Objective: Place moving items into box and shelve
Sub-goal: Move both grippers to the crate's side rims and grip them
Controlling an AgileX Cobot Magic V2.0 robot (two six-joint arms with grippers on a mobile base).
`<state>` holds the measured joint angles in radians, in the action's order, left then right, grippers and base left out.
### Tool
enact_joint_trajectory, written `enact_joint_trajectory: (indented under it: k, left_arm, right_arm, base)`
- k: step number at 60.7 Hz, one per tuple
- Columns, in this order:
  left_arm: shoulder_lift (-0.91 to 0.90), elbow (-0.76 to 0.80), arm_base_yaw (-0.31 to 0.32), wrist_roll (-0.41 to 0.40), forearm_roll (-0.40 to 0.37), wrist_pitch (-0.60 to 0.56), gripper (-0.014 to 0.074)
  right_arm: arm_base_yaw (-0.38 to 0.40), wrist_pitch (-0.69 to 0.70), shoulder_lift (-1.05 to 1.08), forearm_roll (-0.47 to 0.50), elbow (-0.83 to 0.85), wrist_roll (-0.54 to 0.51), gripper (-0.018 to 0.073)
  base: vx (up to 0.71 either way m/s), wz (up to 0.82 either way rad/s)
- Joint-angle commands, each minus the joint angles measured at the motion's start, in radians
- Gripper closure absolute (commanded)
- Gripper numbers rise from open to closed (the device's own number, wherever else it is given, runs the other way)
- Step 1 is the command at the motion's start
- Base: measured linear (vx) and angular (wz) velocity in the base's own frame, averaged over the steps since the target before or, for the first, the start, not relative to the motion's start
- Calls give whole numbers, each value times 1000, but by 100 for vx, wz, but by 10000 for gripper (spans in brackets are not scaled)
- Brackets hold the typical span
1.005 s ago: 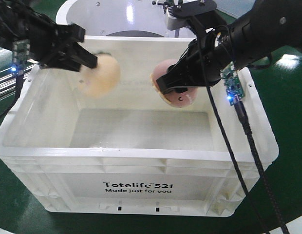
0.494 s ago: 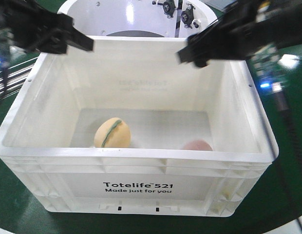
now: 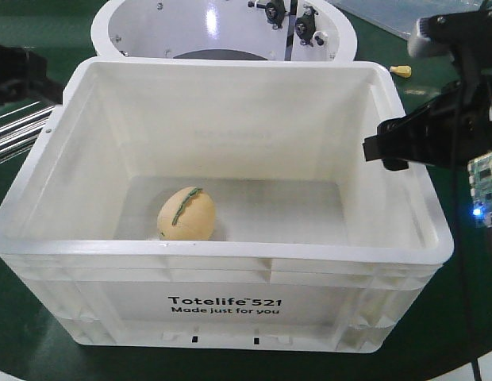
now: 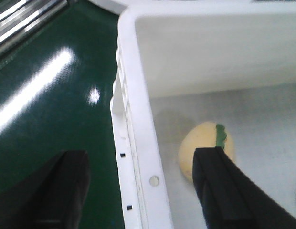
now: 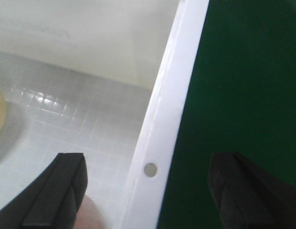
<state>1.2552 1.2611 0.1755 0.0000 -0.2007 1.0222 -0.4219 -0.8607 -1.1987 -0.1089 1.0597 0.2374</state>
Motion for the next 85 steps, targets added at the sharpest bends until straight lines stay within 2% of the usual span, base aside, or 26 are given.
enact_joint_trajectory:
  k: [1, 6, 12, 25, 38, 43, 47, 51, 62, 85]
  left_arm:
    - [-25, -48, 6, -8, -63, -100, 41]
    - [-25, -114, 6, -6, -103, -144, 41]
    - [-24, -157, 6, -6, -111, -153, 41]
    - [-24, -169, 6, -6, -111, -166, 99]
    - [-24, -169, 6, -6, -129, -157, 325]
    - [-24, -169, 6, 0, -143, -152, 444]
    - [-24, -169, 6, 36, -170, -148, 539]
    - [-24, -169, 6, 64, -200, -147, 606]
    - [-26, -167, 6, 125, -288, -163, 604]
    - [-26, -66, 6, 141, -303, -109, 604]
  right_arm:
    - [6, 101, 26, -11, -1, 40, -17]
    - [6, 111, 18, -14, -1, 47, -17]
    - [6, 114, -12, 4, -1, 61, 0]
    - [6, 108, -62, 36, -1, 102, 109]
    - [6, 69, -61, 40, -1, 107, 374]
    - [6, 63, -61, 40, -1, 107, 492]
    - [6, 63, -61, 41, 1, 107, 577]
    - [6, 69, -60, 41, 2, 107, 572]
    - [6, 84, -50, 41, 2, 107, 568]
    - [6, 115, 21, 36, 2, 107, 565]
  base:
    - [0, 0]
    - [0, 0]
    - [0, 0]
    - [0, 0]
    - [0, 0]
    - [0, 0]
    - [0, 0]
    - [0, 0]
    - [0, 0]
    - [0, 0]
